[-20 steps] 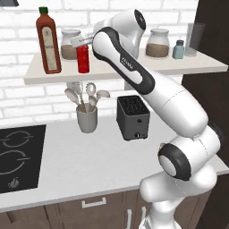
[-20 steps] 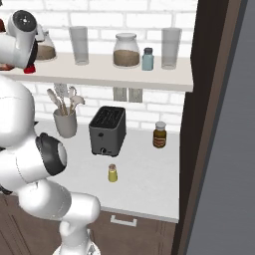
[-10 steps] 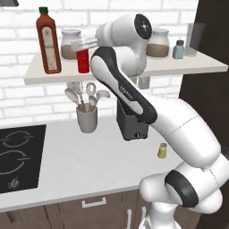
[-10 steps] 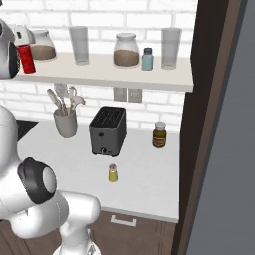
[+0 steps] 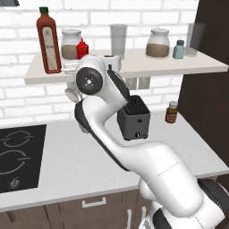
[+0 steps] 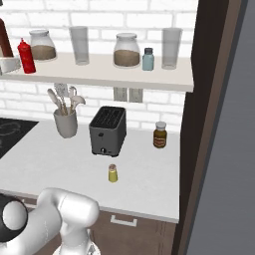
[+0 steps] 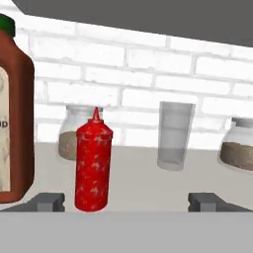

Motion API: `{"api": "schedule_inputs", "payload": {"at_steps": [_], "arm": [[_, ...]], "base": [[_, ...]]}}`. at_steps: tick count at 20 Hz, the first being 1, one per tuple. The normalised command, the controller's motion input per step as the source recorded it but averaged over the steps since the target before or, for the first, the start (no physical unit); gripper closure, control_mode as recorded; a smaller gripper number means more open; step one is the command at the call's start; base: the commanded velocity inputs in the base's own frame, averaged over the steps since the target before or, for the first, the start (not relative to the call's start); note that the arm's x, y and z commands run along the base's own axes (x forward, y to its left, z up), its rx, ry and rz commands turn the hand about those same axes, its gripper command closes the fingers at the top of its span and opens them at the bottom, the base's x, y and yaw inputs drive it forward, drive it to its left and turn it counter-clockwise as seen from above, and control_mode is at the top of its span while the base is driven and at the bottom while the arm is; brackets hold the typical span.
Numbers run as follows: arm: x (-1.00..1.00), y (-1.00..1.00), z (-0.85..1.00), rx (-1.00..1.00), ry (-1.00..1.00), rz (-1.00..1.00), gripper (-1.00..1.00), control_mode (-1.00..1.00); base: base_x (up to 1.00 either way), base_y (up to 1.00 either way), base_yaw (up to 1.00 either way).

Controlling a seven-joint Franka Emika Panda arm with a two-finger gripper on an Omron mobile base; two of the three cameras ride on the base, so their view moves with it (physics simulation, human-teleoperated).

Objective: Put the shaker and condiment bottle from the counter next to their counterparts in the cabinet.

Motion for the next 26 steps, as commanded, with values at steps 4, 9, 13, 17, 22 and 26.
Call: {"api": "schedule_inputs", "payload": {"at_steps": [4, 9, 13, 17, 22, 26], "arm": [[0.00, -0.02, -0.49, -0.09, -0.21, -0.57, -1.00, -1.00], [0.00, -0.18, -0.61, -0.11, -0.16, -0.63, -1.00, -1.00], [0.00, -0.30, -0.52, -0.12, -0.19, -0.47, -1.00, -1.00], [0.00, -0.55, -0.77, 0.01, -0.09, -0.33, -1.00, -1.00], [0.00, -0.71, -0.91, 0.08, -0.05, -0.32, -1.00, -1.00], [0.00, -0.86, -0.88, 0.13, -0.04, -0.26, -1.00, -1.00]], "base": [[0.00, 0.00, 0.00], [0.00, 0.00, 0.00], [0.00, 0.00, 0.00], [0.00, 0.00, 0.00], [0.00, 0.00, 0.00], [0.00, 0.00, 0.00]]}}
